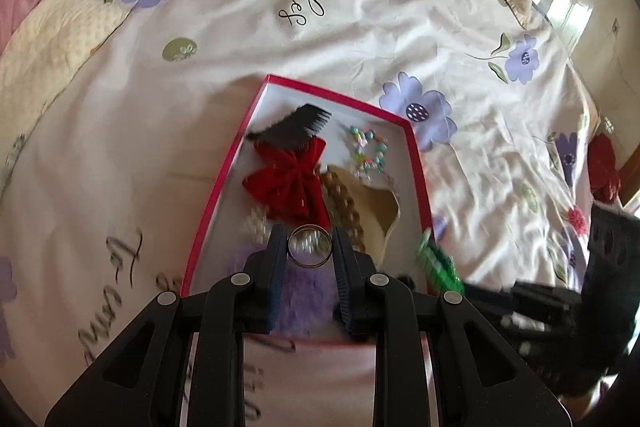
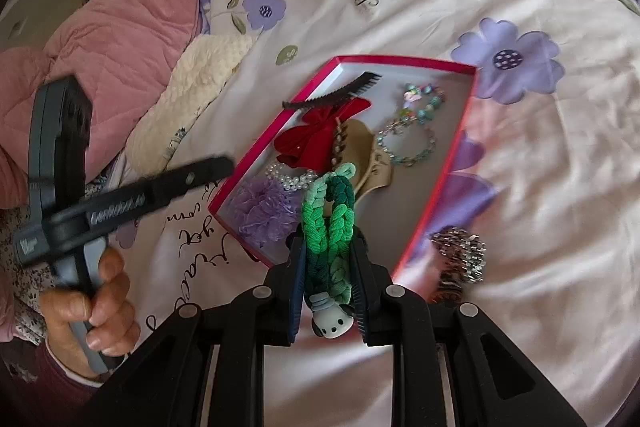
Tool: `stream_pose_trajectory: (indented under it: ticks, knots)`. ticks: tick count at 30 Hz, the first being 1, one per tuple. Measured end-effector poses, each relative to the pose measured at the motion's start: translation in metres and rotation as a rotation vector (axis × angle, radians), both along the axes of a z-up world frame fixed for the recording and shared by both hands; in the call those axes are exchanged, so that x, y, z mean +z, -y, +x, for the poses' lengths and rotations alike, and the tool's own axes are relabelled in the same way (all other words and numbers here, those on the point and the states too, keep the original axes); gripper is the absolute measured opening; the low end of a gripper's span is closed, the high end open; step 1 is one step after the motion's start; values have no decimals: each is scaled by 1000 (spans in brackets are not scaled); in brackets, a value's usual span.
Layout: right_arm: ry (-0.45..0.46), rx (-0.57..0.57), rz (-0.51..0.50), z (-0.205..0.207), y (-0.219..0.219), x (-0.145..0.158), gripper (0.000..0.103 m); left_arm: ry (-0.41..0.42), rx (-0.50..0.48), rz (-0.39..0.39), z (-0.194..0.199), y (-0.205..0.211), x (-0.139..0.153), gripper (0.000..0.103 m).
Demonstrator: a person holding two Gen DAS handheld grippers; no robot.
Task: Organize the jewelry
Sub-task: 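Carry ring and green hair tie into the box and release both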
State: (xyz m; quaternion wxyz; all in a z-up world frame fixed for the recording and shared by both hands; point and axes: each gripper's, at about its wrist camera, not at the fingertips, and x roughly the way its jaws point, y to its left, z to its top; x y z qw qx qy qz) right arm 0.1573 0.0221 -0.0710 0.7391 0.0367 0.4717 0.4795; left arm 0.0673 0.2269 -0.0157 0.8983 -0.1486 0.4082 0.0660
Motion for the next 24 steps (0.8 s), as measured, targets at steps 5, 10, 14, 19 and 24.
stream_pose_trajectory:
  ticks: [5,10,14,19,24]
  knots:
    - [-17,21,-17,6,-18,-11,21,-28,-21,29,35,-3,-8,21]
    - [-29,29,-35,12,-27,-21,21,-58,-29,41,50,-5,-21,21]
    - [-45,31,-45,17,-33,-30,21,-86,-24,28,51,-11,-34,21]
    - [-63,26,-49,23,-38,-38,21,-110,-21,19,50,-16,-45,21]
    - [-75,18,-44,29,-42,-41,21,-117,-24,13,48,-18,-50,21]
